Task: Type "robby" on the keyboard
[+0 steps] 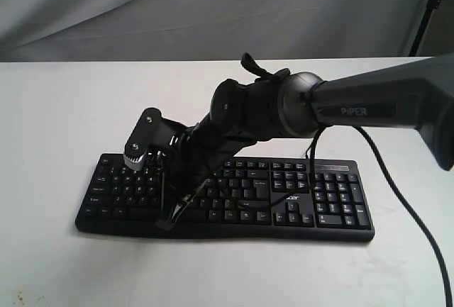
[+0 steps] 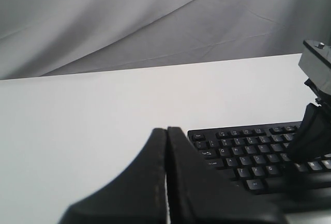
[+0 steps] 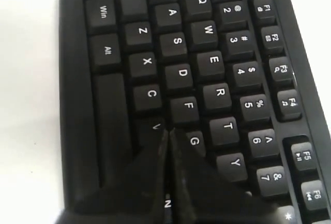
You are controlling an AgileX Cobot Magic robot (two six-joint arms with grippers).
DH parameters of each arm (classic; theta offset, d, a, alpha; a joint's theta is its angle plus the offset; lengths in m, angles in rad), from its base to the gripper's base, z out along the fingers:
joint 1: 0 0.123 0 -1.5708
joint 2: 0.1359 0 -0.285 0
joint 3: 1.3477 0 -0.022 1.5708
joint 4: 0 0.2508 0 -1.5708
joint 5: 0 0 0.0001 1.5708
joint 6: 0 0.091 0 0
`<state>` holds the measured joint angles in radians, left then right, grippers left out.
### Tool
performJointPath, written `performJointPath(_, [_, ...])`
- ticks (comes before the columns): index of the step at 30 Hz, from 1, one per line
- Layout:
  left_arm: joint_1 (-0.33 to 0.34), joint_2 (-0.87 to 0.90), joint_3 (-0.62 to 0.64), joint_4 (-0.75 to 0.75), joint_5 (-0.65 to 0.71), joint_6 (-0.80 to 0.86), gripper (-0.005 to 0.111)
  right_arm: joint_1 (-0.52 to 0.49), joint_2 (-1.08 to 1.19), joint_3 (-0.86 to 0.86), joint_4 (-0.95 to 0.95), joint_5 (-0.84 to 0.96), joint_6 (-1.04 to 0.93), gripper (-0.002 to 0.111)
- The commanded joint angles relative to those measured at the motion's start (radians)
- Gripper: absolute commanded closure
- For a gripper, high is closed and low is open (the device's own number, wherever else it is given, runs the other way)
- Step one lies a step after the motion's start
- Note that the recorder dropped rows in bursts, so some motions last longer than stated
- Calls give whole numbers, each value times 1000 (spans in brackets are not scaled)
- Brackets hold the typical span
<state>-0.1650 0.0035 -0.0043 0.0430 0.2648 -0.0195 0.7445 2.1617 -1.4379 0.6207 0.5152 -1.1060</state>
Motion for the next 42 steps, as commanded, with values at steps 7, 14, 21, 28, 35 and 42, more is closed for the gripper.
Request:
performJointPath(7, [-6,-3,4,5,-5,-3,107,-6,-5,4,-15,11,-13,108])
performJointPath(14, [-6,-3,4,5,-5,-3,107,-6,2,4,-19,11,-15,108])
performJointPath(21, [-6,-3,4,5,-5,-3,107,-6,9,4,-19,4,-17,108])
performJointPath(28, [-6,-3,4,5,-5,-3,107,-6,9,4,-19,4,-19,108])
performJointPath(35, [-6,-3,4,5,-5,-3,107,-6,9,4,-26,17,-18,108])
performJointPath(42, [-6,-3,4,5,-5,-3,107,-6,9,4,-30,25,-18,108])
